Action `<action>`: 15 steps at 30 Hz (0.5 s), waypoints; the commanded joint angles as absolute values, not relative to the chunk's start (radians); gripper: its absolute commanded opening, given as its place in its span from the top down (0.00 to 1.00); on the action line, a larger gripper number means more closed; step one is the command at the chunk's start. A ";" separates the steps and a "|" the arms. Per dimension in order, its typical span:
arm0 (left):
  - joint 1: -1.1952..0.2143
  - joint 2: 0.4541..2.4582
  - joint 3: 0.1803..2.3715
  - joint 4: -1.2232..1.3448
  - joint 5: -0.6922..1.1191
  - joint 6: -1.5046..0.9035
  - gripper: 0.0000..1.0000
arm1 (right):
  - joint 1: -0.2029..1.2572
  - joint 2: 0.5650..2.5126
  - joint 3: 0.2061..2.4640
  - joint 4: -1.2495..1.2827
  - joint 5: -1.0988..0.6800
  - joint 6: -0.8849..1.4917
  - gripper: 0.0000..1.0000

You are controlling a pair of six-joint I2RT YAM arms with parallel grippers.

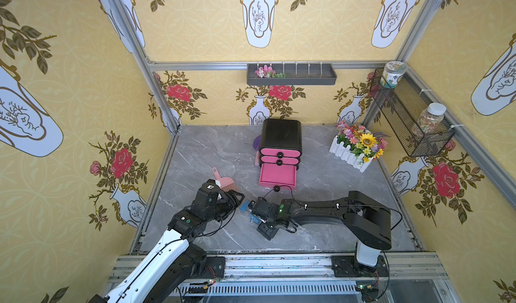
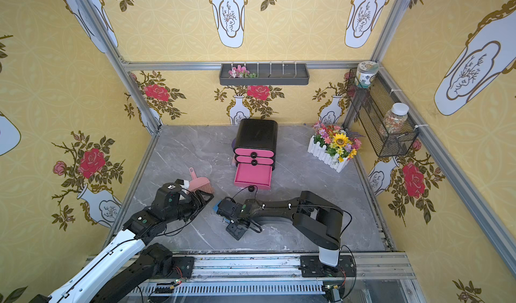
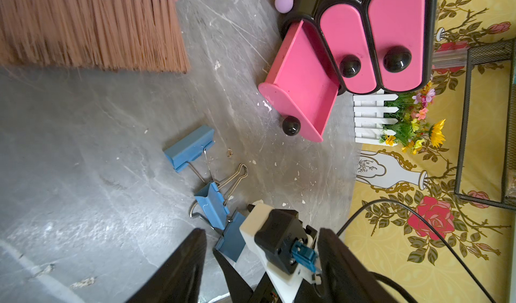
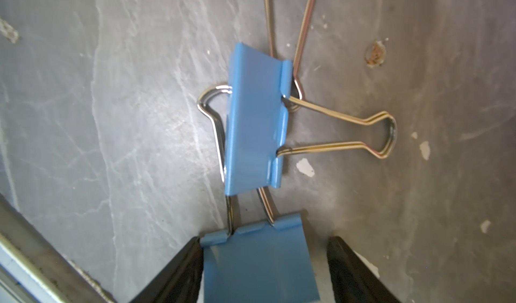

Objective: Put the binder clips in the drawer according to color
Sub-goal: Pick up the binder clip at the center of the board.

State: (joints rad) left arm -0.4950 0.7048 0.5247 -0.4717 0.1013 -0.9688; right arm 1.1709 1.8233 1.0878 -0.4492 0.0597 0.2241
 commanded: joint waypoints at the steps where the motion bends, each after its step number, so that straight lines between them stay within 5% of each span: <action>1: -0.494 0.707 0.518 -0.446 0.108 -0.966 0.31 | 1.172 1.821 1.094 -0.463 0.079 0.227 0.38; 6: -0.490 0.726 0.518 -0.415 0.112 -0.962 0.30 | 1.176 1.749 1.099 -0.520 0.108 0.236 0.48; 15: -0.421 0.846 0.540 -0.303 0.191 -0.926 0.30 | 1.140 1.594 1.132 -0.656 0.146 0.229 0.49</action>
State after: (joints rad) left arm -0.4519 0.8234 0.5293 -0.3676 0.1471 -0.9573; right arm 1.1568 1.6260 1.1198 -0.5976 0.1196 0.2317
